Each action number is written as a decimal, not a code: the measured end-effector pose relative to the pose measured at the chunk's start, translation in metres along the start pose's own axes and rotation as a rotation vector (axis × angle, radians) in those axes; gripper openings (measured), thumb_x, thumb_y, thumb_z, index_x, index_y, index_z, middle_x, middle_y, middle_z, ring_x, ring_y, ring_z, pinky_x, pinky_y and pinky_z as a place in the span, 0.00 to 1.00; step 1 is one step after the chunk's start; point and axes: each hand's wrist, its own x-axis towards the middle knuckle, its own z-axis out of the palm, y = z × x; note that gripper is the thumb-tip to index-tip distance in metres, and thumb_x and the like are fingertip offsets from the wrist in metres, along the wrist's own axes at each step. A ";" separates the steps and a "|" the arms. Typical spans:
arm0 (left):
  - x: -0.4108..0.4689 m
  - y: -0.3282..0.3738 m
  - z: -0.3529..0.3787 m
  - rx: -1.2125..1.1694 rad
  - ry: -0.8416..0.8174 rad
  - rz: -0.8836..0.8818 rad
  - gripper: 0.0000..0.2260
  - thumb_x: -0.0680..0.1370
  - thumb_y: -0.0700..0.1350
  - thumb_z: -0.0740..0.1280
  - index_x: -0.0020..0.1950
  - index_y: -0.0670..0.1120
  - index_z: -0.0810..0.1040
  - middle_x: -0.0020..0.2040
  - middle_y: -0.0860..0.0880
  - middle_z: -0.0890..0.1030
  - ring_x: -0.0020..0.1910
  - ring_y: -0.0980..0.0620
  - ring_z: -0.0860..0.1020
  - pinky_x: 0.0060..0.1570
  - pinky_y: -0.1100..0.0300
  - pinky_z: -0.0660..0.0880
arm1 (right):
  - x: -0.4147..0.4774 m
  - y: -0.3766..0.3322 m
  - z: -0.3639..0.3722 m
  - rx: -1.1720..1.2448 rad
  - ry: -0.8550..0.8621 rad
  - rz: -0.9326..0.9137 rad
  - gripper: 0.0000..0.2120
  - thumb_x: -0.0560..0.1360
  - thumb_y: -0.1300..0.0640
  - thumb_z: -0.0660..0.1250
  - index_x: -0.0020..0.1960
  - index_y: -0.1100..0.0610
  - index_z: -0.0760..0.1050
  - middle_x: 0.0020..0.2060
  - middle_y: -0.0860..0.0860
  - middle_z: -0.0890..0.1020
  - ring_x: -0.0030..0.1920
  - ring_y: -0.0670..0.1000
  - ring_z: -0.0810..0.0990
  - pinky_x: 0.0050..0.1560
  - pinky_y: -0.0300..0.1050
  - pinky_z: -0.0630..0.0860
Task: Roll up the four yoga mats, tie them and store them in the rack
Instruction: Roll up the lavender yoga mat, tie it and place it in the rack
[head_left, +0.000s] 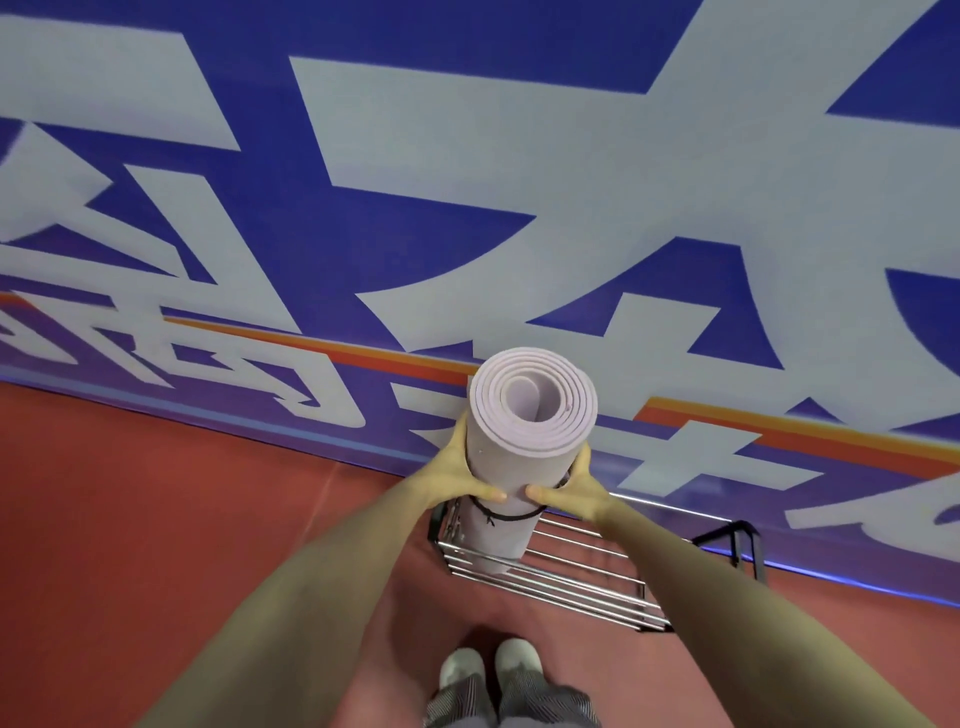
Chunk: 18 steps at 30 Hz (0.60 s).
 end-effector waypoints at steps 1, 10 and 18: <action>0.002 0.001 -0.001 -0.010 0.005 -0.003 0.57 0.60 0.34 0.80 0.77 0.57 0.47 0.69 0.55 0.66 0.69 0.54 0.66 0.64 0.55 0.72 | 0.002 -0.002 0.000 0.016 0.008 -0.021 0.63 0.55 0.46 0.77 0.75 0.49 0.38 0.64 0.46 0.63 0.62 0.46 0.66 0.58 0.42 0.69; 0.008 -0.009 -0.009 0.056 0.005 -0.001 0.58 0.60 0.34 0.80 0.77 0.54 0.45 0.68 0.56 0.65 0.68 0.55 0.66 0.64 0.58 0.70 | 0.016 0.011 0.009 0.013 0.035 -0.091 0.61 0.61 0.55 0.81 0.75 0.50 0.38 0.65 0.47 0.64 0.65 0.47 0.66 0.59 0.41 0.70; 0.006 -0.032 -0.005 0.064 -0.021 -0.045 0.57 0.59 0.39 0.81 0.74 0.59 0.46 0.71 0.55 0.63 0.70 0.56 0.64 0.68 0.57 0.68 | 0.041 0.038 0.018 -0.056 -0.090 -0.027 0.64 0.55 0.44 0.83 0.76 0.51 0.42 0.71 0.49 0.62 0.71 0.47 0.65 0.67 0.46 0.69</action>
